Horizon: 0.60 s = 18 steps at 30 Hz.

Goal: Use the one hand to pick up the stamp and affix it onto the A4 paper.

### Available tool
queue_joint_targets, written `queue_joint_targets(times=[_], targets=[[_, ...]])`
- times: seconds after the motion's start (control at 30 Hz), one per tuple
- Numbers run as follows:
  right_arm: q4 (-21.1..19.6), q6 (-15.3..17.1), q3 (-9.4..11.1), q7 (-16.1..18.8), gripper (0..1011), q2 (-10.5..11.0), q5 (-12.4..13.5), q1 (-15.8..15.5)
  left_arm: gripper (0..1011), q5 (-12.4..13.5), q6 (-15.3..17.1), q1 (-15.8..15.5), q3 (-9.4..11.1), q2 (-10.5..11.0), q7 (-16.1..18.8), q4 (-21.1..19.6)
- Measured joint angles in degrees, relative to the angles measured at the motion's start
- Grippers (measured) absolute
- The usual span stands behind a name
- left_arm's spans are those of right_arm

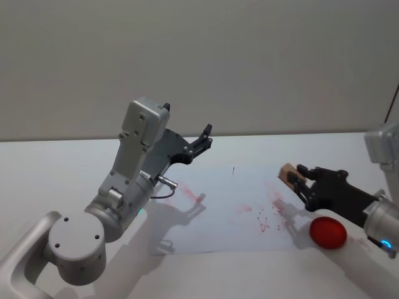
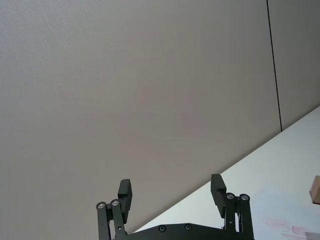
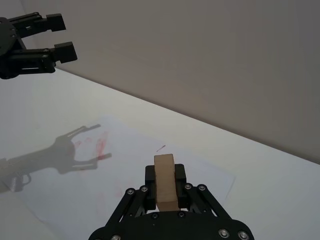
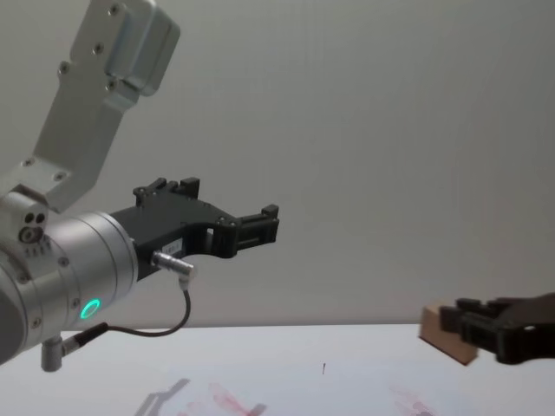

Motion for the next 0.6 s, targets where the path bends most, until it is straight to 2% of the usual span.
queue_joint_targets(times=[0.17,0.4,0.6], targets=[[3.5,-0.6,-0.9,2.7,210,-1.7,-0.8,2.6,1001,0.0,0.0,0.0,0.0,0.0,0.0,0.0],[10.4,-1.2,-2.7,6.8,210,-4.5,-2.5,6.5,1001,0.0,0.0,0.0,0.0,0.0,0.0,0.0],[14.9,-1.3,-3.8,8.7,210,-6.0,-3.8,8.6,1001,0.0,0.0,0.0,0.0,0.0,0.0,0.0]])
